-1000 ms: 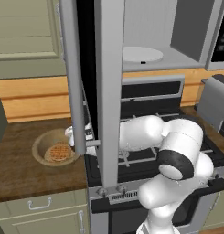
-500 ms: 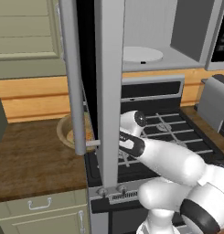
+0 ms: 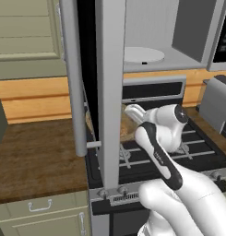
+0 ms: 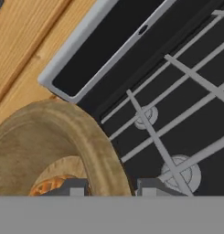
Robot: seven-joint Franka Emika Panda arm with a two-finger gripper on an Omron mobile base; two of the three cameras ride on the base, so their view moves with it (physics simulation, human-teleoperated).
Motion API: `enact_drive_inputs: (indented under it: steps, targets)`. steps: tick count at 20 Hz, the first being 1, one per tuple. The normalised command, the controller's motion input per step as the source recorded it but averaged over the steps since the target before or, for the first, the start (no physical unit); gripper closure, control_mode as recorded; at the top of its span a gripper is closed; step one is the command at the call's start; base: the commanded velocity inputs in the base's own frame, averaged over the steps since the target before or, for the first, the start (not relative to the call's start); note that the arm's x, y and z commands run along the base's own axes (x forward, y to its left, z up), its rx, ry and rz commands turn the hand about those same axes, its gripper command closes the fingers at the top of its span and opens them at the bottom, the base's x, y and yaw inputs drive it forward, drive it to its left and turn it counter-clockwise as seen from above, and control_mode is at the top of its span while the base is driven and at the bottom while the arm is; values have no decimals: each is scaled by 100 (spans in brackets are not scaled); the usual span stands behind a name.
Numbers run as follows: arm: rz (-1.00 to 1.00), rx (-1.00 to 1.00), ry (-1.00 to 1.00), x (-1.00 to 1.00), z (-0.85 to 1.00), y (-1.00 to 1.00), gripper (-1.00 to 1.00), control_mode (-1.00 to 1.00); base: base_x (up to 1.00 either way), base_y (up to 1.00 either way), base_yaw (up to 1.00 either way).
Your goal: Open the microwave, place the bowl with waffle inside the microwave, then close the microwave door and turn it on.
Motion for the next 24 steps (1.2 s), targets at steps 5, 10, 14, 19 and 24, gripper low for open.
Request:
enact_drive_inputs:
  steps: [5, 10, 14, 19, 24]
  targets:
    - [-6, 7, 9, -35, 100, -100, 100, -100, 0, 0, 0]
    - [-8, 9, 10, -28, 100, -83, 100, -100, 0, 0, 0]
    - [-7, 4, 6, -19, 100, -75, 100, -100, 0, 0, 0]
    - [-11, 1, 4, 9, 100, -47, 100, -100, 0, 0, 0]
    - [-23, -6, 1, 100, 76, 24, 100, -100, 0, 0, 0]
